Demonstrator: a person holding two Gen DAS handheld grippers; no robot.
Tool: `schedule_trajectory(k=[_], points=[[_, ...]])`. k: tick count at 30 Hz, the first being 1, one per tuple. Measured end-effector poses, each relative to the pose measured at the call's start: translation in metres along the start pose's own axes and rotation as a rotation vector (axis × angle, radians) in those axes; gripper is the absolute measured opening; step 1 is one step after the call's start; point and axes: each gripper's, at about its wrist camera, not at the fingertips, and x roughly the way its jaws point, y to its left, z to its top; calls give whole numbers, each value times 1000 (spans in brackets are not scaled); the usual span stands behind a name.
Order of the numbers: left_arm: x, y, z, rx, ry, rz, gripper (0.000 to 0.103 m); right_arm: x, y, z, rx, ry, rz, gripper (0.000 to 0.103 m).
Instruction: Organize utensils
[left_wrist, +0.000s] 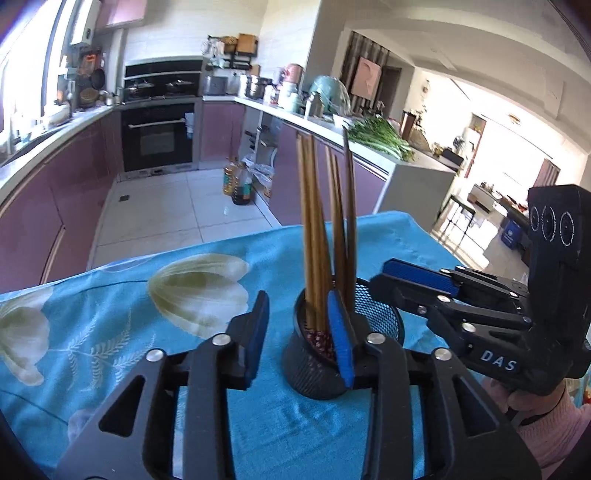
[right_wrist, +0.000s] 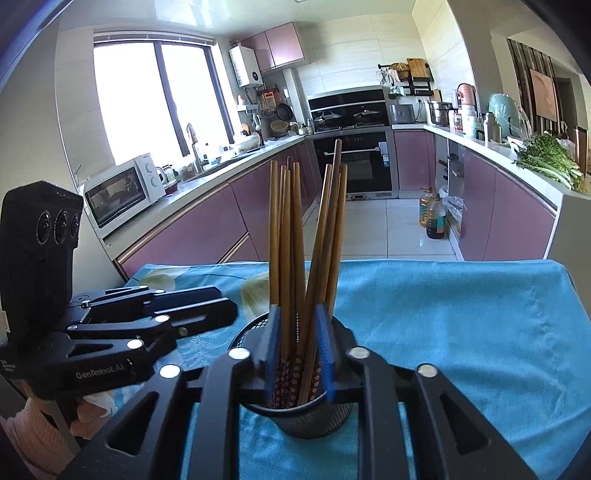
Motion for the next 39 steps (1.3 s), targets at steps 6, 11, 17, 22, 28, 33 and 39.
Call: schedule_trajectory(k=[6, 11, 17, 22, 28, 33, 39], points=[[-38, 6, -16, 4, -109, 118, 64, -17, 21, -11, -67, -55, -9, 61], [-67, 11, -32, -7, -183, 215, 95, -24, 33, -21, -86, -99, -33, 87], [-101, 12, -50, -10, -256, 310, 97, -30, 41, -35, -91, -142, -57, 96], [-124, 12, -64, -29, -301, 360, 97, -37, 49, -42, -111, -199, -69, 96], [-137, 12, -73, -39, -339, 398, 97, -45, 62, -50, -113, -249, -85, 96], [-148, 11, -79, -43, -375, 422, 97, -48, 66, -53, -123, -270, -102, 96], [-155, 9, -85, -44, -397, 438, 97, -50, 70, -57, -128, -286, -116, 96]])
